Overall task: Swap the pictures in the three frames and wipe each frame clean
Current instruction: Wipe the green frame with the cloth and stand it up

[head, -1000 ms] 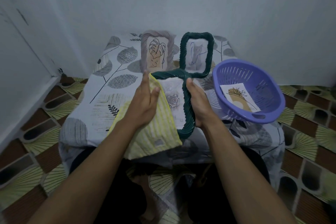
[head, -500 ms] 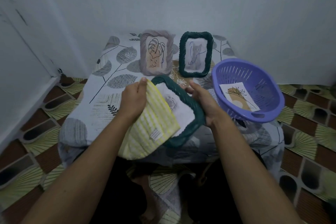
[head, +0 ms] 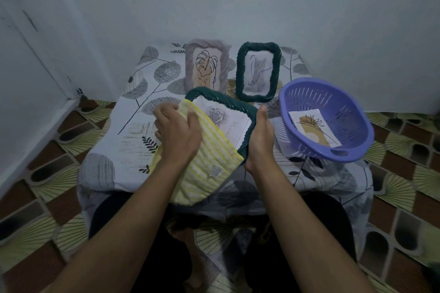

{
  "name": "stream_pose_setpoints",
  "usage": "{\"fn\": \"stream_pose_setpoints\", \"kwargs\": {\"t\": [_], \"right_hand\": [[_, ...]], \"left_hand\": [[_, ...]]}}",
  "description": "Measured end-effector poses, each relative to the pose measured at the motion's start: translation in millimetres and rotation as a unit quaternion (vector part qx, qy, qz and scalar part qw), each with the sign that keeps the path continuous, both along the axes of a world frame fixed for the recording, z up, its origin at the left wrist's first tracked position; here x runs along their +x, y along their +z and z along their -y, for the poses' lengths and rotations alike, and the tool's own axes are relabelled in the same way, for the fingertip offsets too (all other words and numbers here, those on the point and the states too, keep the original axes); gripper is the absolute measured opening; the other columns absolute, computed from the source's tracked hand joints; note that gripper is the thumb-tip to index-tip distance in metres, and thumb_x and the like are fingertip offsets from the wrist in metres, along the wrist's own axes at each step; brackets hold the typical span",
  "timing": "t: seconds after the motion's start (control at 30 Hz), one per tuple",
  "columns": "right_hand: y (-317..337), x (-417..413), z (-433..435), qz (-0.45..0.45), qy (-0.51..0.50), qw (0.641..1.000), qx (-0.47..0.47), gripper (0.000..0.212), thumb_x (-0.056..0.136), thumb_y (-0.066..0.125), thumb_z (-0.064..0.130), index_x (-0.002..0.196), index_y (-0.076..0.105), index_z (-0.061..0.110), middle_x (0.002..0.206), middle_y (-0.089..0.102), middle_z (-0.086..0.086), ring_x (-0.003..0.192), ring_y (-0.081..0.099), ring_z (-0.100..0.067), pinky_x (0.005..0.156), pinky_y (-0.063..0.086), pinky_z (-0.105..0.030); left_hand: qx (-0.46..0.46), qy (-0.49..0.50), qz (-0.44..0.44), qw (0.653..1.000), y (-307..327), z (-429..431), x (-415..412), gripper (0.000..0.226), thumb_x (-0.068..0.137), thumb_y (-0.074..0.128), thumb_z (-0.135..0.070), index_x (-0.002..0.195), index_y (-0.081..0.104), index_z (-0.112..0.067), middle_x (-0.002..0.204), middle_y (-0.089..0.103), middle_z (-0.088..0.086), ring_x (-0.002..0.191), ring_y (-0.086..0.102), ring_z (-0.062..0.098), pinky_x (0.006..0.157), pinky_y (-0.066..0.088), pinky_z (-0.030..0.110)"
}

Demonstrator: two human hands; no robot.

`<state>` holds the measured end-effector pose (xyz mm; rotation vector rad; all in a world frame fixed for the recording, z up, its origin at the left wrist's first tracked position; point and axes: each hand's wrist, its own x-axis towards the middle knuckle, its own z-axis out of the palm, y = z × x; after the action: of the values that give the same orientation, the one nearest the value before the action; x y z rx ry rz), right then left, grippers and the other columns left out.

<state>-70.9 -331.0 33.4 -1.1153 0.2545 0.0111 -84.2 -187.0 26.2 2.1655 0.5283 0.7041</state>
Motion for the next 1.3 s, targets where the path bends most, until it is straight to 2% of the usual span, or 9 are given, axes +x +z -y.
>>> {"fn": "stream_pose_setpoints", "kwargs": {"t": [0.17,0.3,0.43,0.63,0.73,0.83,0.97,1.1,1.3], "right_hand": [[9,-6,-4,-0.002,-0.035,0.999,-0.015,0.072,0.094,0.046,0.064,0.148,0.044,0.016,0.149,0.050,-0.005,0.137,0.048,-0.023,0.115,0.039,-0.050],[15,-12,-9,0.021,-0.020,0.998,-0.063,0.048,0.102,0.043,0.049,0.129,0.057,0.012,0.137,0.061,-0.006,0.128,0.056,-0.021,0.112,0.043,-0.046],[16,-18,-16,0.038,0.016,0.995,-0.096,0.047,0.107,0.038,0.038,0.141,0.051,0.007,0.134,0.057,0.002,0.127,0.052,-0.014,0.113,0.039,-0.036],[12,-8,-15,0.046,0.016,0.992,-0.118,0.044,0.107,0.040,0.032,0.124,0.062,-0.001,0.123,0.067,-0.013,0.118,0.061,-0.024,0.109,0.044,-0.044],[11,-7,-10,0.062,0.024,0.989,-0.131,0.051,0.103,0.042,0.040,0.130,0.060,0.001,0.131,0.064,-0.013,0.125,0.058,-0.024,0.111,0.043,-0.047],[15,-12,-5,0.065,0.054,0.987,-0.133,0.036,0.108,0.039,0.034,0.108,0.066,0.010,0.104,0.070,0.002,0.099,0.065,-0.007,0.092,0.050,-0.029],[15,-15,-7,0.074,0.081,0.986,-0.123,0.028,0.108,0.038,0.034,0.119,0.060,0.021,0.108,0.058,0.015,0.101,0.056,0.003,0.090,0.043,-0.015],[25,-17,-22,0.089,0.066,0.987,-0.113,0.056,0.099,0.044,0.049,0.128,0.060,0.003,0.130,0.064,-0.009,0.123,0.058,-0.021,0.108,0.044,-0.039],[20,-3,-14,0.082,0.051,0.981,-0.165,0.029,0.108,0.038,0.022,0.096,0.063,0.016,0.090,0.063,0.007,0.086,0.058,-0.001,0.084,0.045,-0.021]], "left_hand": [[0.148,-0.049,-0.089,0.984,-12,4,-7,0.063,0.101,0.025,-0.044,0.153,0.029,-0.008,0.162,0.026,0.009,0.147,0.024,0.026,0.117,0.015,0.051],[0.103,-0.057,-0.134,0.984,-13,4,-4,0.073,0.103,0.022,-0.053,0.158,0.005,-0.008,0.166,0.010,0.010,0.152,0.011,0.028,0.122,0.006,0.051],[0.097,-0.065,-0.130,0.985,-3,3,6,0.078,0.101,0.018,-0.052,0.156,-0.001,0.000,0.165,0.004,0.020,0.152,0.005,0.031,0.124,0.003,0.046],[0.215,-0.301,-0.047,0.928,-14,24,-15,0.076,0.094,0.006,-0.044,0.153,-0.012,0.001,0.162,-0.019,0.017,0.148,-0.027,0.027,0.122,-0.015,0.036],[0.277,-0.312,-0.018,0.909,-25,7,-11,0.068,0.099,0.008,-0.047,0.155,-0.011,-0.014,0.164,-0.016,0.002,0.150,-0.023,0.019,0.123,-0.009,0.044],[0.276,-0.219,-0.028,0.935,-23,-10,0,0.064,0.100,0.006,-0.054,0.158,0.008,-0.029,0.166,0.006,-0.008,0.153,-0.003,0.017,0.121,0.000,0.053],[0.125,-0.079,-0.010,0.989,-5,-15,13,0.055,0.099,0.011,-0.053,0.121,0.047,-0.020,0.122,0.050,0.006,0.115,0.046,0.031,0.100,0.032,0.049],[0.111,-0.077,0.007,0.991,3,-1,20,0.055,0.099,0.012,-0.044,0.120,0.054,-0.014,0.126,0.054,0.011,0.121,0.044,0.035,0.108,0.030,0.049],[0.207,-0.305,0.054,0.928,-6,27,-9,0.061,0.099,0.014,-0.036,0.156,0.024,-0.015,0.163,0.024,0.003,0.153,0.007,0.021,0.123,-0.005,0.047]]}}
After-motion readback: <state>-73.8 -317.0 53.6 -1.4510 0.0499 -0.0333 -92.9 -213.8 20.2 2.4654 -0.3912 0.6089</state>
